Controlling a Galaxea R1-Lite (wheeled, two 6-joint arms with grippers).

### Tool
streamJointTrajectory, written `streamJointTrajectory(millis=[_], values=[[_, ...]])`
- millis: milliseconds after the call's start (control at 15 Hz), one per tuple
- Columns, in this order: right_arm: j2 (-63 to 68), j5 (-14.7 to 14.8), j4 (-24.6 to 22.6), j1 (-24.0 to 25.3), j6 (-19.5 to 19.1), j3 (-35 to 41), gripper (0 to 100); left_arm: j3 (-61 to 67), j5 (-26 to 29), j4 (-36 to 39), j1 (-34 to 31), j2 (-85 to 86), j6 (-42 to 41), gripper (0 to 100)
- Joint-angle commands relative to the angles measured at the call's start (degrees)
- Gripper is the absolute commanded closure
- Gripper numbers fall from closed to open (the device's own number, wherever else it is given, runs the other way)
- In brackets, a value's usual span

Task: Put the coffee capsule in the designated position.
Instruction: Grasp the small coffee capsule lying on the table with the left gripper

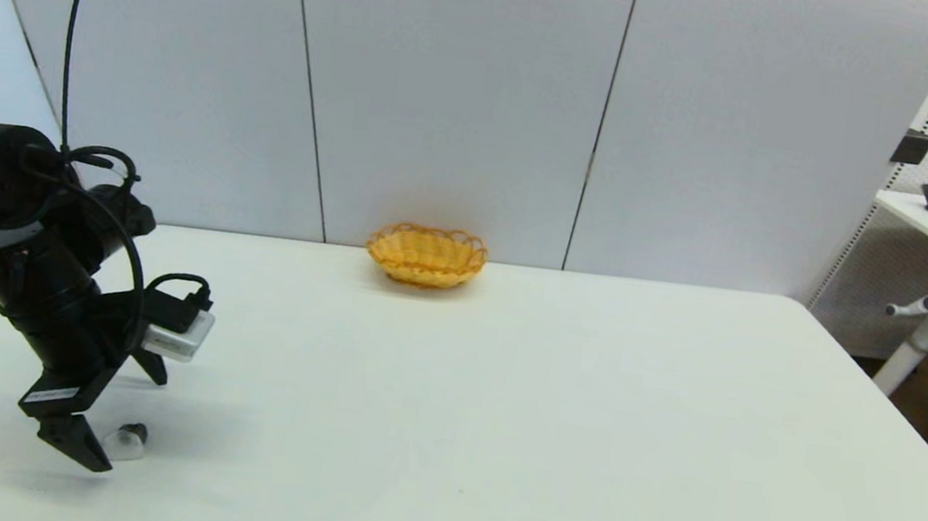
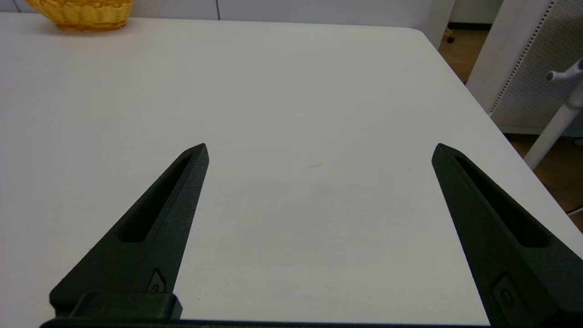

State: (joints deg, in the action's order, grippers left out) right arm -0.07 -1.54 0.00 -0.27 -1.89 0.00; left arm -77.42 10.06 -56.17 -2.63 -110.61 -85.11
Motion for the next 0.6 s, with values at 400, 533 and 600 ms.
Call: streamJointTrajectory(millis=[400, 533, 600], values=[[0.1, 0.0, 0.0, 0.0, 0.0, 0.0, 0, 0.3, 0.0, 3.2, 0.0, -0.8, -0.4, 0], [0.1, 0.0, 0.0, 0.0, 0.0, 0.0, 0, 0.4, -0.1, 3.2, 0.0, -0.8, -0.4, 0], [0.1, 0.0, 0.0, 0.0, 0.0, 0.0, 0, 0.4, -0.1, 3.2, 0.0, -0.8, -0.4, 0]])
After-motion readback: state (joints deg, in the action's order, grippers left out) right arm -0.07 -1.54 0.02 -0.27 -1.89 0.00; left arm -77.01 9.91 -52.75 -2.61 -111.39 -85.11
